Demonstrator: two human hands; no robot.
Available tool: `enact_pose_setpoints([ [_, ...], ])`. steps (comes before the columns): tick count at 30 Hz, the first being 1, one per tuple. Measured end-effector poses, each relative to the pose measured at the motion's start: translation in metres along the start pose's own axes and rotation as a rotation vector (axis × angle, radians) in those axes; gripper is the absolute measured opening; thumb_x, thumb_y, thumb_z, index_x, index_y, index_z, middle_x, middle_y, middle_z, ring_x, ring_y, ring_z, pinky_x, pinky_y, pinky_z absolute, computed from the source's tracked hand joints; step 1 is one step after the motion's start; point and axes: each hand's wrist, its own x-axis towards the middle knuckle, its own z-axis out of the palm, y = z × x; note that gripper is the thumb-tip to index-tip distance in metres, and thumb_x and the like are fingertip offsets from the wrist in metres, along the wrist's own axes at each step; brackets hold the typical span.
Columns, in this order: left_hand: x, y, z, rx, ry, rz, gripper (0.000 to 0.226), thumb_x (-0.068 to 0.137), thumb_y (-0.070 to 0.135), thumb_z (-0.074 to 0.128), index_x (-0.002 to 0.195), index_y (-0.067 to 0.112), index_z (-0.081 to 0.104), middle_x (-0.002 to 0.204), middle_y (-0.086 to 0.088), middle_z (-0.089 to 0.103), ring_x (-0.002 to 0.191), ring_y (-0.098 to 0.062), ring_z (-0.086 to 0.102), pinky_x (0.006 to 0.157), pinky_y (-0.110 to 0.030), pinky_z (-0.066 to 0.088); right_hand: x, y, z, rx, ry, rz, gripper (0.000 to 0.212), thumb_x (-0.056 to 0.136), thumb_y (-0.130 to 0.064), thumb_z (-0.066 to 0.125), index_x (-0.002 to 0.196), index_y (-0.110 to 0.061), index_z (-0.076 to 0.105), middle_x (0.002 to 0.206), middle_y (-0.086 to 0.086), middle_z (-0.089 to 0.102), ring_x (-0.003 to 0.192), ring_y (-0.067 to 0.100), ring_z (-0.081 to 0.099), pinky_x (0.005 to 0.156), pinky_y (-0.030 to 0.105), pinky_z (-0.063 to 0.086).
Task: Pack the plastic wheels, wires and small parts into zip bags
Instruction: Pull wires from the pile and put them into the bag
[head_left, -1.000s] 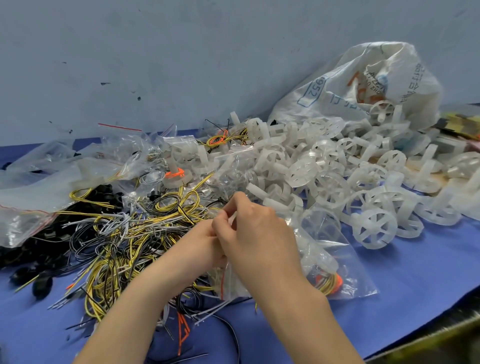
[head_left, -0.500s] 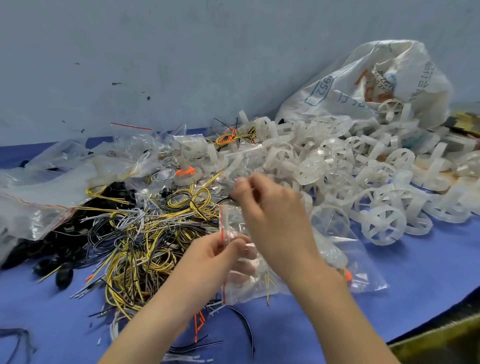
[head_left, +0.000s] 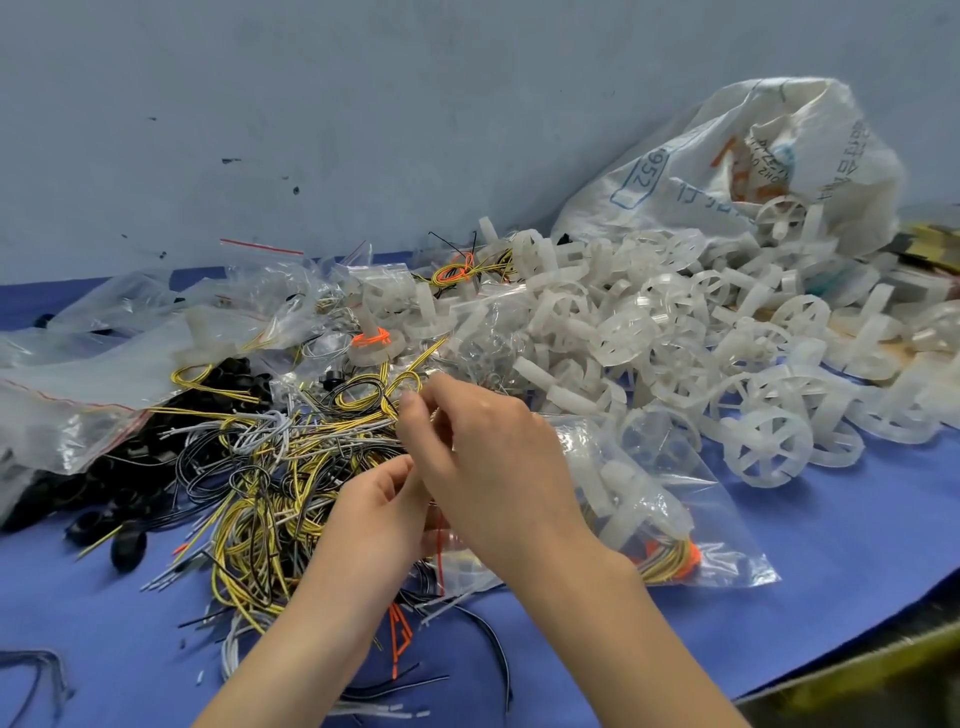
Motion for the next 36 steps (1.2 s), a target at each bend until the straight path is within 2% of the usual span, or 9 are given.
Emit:
enact_pose_setpoints([
  [3,0.005,0.000,-0.006,0.016,0.070,0.039,0.035,0.102,0.020,0.046,0.078,0.010,0.070,0.070,-0.015,0.070,0.058,-0.021,0.068,0.052,-0.025,0.055,-0.001,0.002,0.001,-0.013,0.010,-0.007,0.029,0.100,-0.038,0.046,0.073,-0.026,0.041,0.067,-0.010,0.044,0.062,0.015,0.041,0.055,0.034,0.032],
  [6,0.014,0.003,-0.024,0.030,0.244,0.128,0.026,0.102,0.020,0.045,0.094,0.009,0.068,0.079,-0.013,0.071,0.063,-0.025,0.071,0.053,-0.026,0.057,0.001,0.007,-0.005,-0.090,0.107,-0.024,0.027,0.101,-0.036,0.045,0.076,-0.027,0.045,0.068,-0.010,0.049,0.058,0.015,0.044,0.050,0.032,0.032],
  [10,0.020,0.013,-0.053,-0.035,0.445,0.214,0.026,0.103,0.022,0.042,0.092,0.016,0.065,0.074,-0.003,0.068,0.058,-0.017,0.068,0.049,-0.023,0.055,0.000,-0.006,0.000,-0.175,0.117,-0.100,0.029,0.102,-0.037,0.040,0.078,-0.024,0.052,0.071,-0.006,0.056,0.054,0.019,0.053,0.046,0.029,0.033],
  [13,0.021,0.019,-0.069,-0.117,0.531,0.250,0.023,0.102,0.020,0.043,0.089,0.018,0.063,0.075,-0.001,0.065,0.055,-0.013,0.065,0.047,-0.020,0.052,-0.003,-0.022,0.013,-0.176,0.087,-0.168,0.030,0.100,-0.037,0.041,0.080,-0.022,0.057,0.072,-0.004,0.059,0.055,0.022,0.057,0.048,0.028,0.029],
  [16,0.020,0.021,-0.079,-0.153,0.561,0.273,0.023,0.101,0.019,0.044,0.088,0.018,0.063,0.072,0.001,0.065,0.055,-0.013,0.065,0.048,-0.020,0.052,-0.002,-0.028,0.018,-0.161,0.069,-0.180,0.027,0.100,-0.036,0.045,0.082,-0.021,0.057,0.073,-0.005,0.058,0.055,0.021,0.057,0.053,0.028,0.025],
  [22,0.020,0.021,-0.095,-0.166,0.599,0.275,0.023,0.100,0.019,0.043,0.087,0.019,0.062,0.072,0.002,0.063,0.053,-0.011,0.064,0.047,-0.019,0.052,-0.001,-0.026,0.021,-0.137,0.014,-0.169,0.027,0.102,-0.037,0.044,0.085,-0.021,0.058,0.076,-0.006,0.058,0.059,0.022,0.055,0.050,0.029,0.029],
  [25,0.021,0.021,-0.108,-0.157,0.629,0.288,0.023,0.099,0.018,0.042,0.087,0.018,0.062,0.070,0.003,0.062,0.051,-0.011,0.064,0.046,-0.018,0.051,-0.005,-0.030,0.026,-0.191,0.004,-0.205,0.030,0.102,-0.037,0.042,0.082,-0.022,0.059,0.072,-0.006,0.058,0.055,0.019,0.056,0.048,0.027,0.028],
  [29,0.022,0.018,-0.133,-0.090,0.701,0.287,0.024,0.098,0.017,0.040,0.085,0.019,0.061,0.074,0.001,0.061,0.050,-0.009,0.064,0.045,-0.017,0.050,-0.015,-0.036,0.040,-0.251,-0.026,-0.296,0.031,0.100,-0.036,0.042,0.076,-0.024,0.057,0.069,-0.006,0.057,0.053,0.016,0.057,0.047,0.026,0.023],
  [36,0.026,-0.001,-0.177,0.073,0.795,0.184,0.026,0.097,0.013,0.038,0.085,0.023,0.059,0.081,-0.002,0.063,0.053,-0.008,0.063,0.050,-0.019,0.053,-0.011,-0.026,0.035,-0.321,-0.013,-0.232,0.030,0.099,-0.038,0.044,0.078,-0.025,0.060,0.070,-0.007,0.059,0.053,0.014,0.056,0.049,0.024,0.023],
])
